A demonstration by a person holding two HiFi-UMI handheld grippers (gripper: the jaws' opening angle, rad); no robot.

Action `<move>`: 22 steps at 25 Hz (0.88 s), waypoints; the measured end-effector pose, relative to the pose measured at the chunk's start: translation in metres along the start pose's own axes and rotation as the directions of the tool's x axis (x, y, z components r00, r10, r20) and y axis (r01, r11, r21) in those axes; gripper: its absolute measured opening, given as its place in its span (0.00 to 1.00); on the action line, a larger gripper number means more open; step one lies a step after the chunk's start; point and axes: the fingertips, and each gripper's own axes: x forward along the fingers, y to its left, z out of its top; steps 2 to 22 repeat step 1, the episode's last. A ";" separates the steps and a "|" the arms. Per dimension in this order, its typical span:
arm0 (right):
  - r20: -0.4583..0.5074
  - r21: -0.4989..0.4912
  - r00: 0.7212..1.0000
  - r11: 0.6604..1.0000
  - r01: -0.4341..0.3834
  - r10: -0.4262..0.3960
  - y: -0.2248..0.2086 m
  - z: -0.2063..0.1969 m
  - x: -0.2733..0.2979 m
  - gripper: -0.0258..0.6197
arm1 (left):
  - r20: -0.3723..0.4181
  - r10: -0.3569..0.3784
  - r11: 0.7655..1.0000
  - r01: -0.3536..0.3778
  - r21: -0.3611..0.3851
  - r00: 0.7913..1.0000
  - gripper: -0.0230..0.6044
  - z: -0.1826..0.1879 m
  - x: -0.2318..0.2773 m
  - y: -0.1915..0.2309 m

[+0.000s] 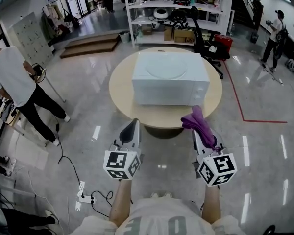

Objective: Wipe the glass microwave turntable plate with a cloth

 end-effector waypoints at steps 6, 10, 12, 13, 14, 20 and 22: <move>0.000 -0.005 1.000 1.000 0.001 -0.001 0.000 0.001 0.001 0.11 | -0.002 0.000 1.000 0.000 0.001 1.000 0.03 0.000 0.000 0.000; 0.000 -0.005 1.000 1.000 0.001 -0.001 0.000 0.001 0.001 0.11 | -0.002 0.000 1.000 0.000 0.001 1.000 0.03 0.000 0.000 0.000; 0.000 -0.005 1.000 1.000 0.001 -0.001 0.000 0.001 0.001 0.11 | -0.002 0.000 1.000 0.000 0.001 1.000 0.03 0.000 0.000 0.000; 0.000 -0.005 1.000 1.000 0.001 -0.001 0.000 0.001 0.001 0.11 | -0.002 0.000 1.000 0.000 0.001 1.000 0.03 0.000 0.000 0.000; 0.000 -0.005 1.000 1.000 0.001 -0.001 0.000 0.001 0.001 0.11 | -0.002 0.000 1.000 0.000 0.001 1.000 0.03 0.000 0.000 0.000; 0.000 -0.005 1.000 1.000 0.001 -0.001 0.000 0.001 0.001 0.11 | -0.002 0.000 1.000 0.000 0.001 1.000 0.03 0.000 0.000 0.000; 0.000 -0.005 1.000 1.000 0.001 -0.001 0.000 0.001 0.001 0.11 | -0.002 0.000 1.000 0.000 0.001 1.000 0.03 0.000 0.000 0.000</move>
